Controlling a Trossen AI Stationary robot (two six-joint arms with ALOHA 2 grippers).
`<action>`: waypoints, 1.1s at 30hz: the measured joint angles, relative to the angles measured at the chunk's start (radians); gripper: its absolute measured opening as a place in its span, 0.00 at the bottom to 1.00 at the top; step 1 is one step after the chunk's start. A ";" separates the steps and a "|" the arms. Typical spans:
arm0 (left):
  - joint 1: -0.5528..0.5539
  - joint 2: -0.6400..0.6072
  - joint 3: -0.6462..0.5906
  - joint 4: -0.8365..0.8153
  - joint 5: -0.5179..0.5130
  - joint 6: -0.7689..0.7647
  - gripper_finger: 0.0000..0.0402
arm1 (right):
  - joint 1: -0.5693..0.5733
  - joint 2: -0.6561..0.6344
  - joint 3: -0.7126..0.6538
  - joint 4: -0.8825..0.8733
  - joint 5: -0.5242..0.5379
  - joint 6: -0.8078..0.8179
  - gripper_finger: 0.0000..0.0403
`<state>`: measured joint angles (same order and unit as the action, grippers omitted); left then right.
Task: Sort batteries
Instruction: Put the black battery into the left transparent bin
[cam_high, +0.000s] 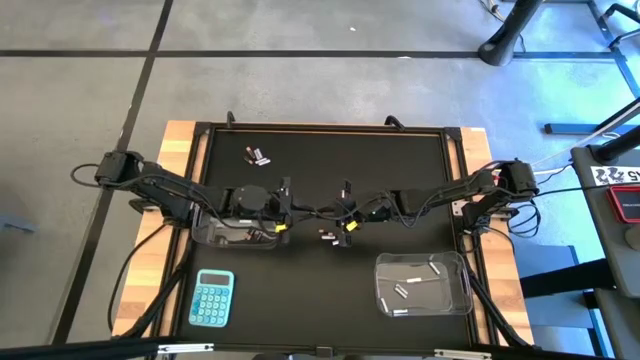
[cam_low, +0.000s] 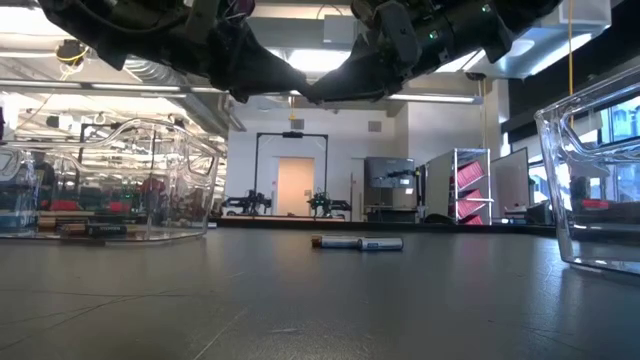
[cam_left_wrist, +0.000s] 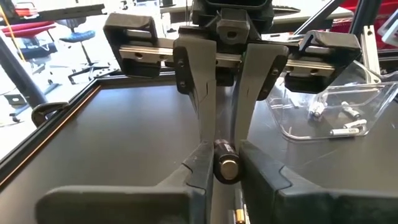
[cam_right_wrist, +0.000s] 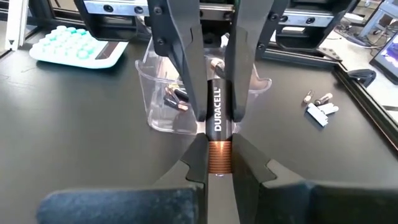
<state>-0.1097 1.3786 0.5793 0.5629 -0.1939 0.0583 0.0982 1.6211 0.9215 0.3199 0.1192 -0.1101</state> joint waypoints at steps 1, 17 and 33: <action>0.000 -0.001 0.000 -0.001 0.000 0.003 0.11 | 0.000 0.000 0.000 0.000 0.000 0.000 0.09; -0.065 -0.104 0.221 -0.749 -0.182 0.024 0.11 | -0.061 -0.001 0.002 -0.163 0.143 0.067 0.51; 0.077 -0.111 0.455 -1.918 0.323 -0.505 0.11 | -0.073 -0.001 0.001 -0.111 0.245 -0.027 0.50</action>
<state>-0.0325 1.2680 1.0341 -1.3551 0.1291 -0.4469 0.0250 1.6203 0.9226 0.2087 0.3645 -0.1368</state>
